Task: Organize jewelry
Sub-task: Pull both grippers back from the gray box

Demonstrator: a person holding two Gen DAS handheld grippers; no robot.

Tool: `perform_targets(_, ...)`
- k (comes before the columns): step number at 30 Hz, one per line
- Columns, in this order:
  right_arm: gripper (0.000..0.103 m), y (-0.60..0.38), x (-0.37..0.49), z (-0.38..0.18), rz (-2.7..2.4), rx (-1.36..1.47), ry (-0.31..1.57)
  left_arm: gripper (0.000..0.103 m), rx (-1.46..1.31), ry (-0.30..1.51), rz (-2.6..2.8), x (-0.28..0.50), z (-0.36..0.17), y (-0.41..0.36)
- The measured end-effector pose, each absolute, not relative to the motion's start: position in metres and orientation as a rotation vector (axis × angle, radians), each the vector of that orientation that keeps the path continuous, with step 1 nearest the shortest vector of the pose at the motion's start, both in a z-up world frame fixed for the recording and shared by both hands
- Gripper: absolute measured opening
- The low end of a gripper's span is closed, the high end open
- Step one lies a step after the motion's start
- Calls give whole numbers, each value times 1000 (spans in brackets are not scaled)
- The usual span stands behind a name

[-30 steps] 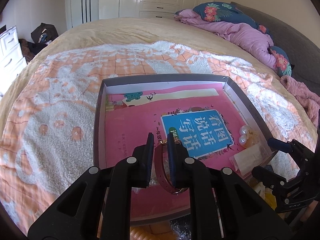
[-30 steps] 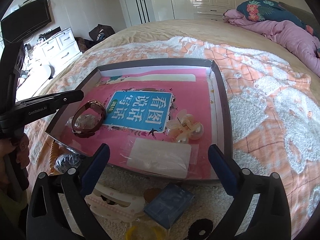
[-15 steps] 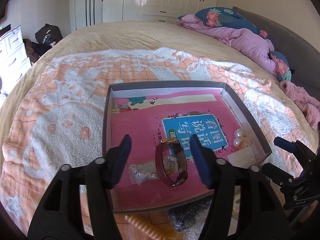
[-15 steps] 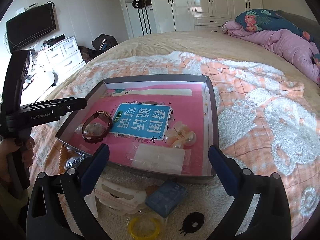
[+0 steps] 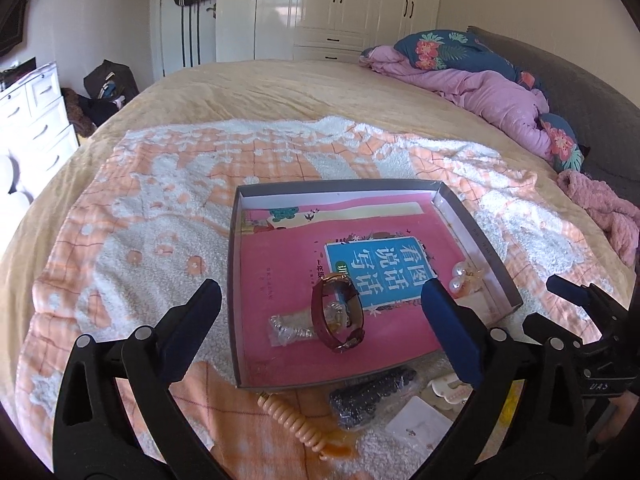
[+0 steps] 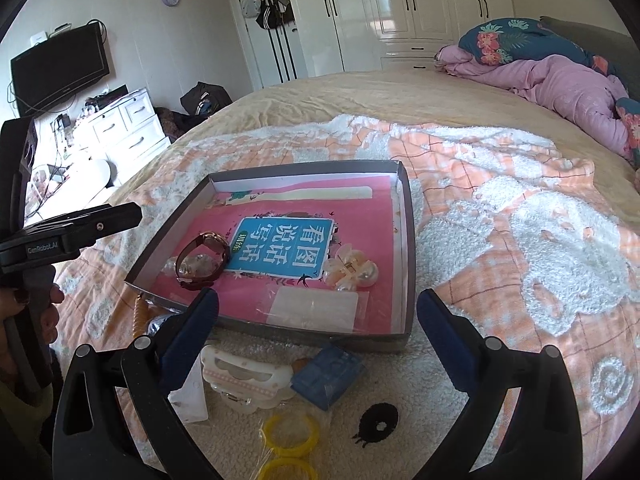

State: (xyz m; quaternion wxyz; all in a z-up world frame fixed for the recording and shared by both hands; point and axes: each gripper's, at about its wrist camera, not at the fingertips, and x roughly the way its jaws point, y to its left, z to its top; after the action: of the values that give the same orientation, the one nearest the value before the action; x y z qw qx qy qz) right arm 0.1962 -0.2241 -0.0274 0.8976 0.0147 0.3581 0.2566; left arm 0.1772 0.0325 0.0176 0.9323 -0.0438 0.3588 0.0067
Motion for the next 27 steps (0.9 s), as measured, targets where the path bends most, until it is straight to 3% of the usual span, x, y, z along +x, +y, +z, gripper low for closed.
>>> perform_targets(27,99,-232,135,41,583,14,614,94,-87,624,35,110,70,42)
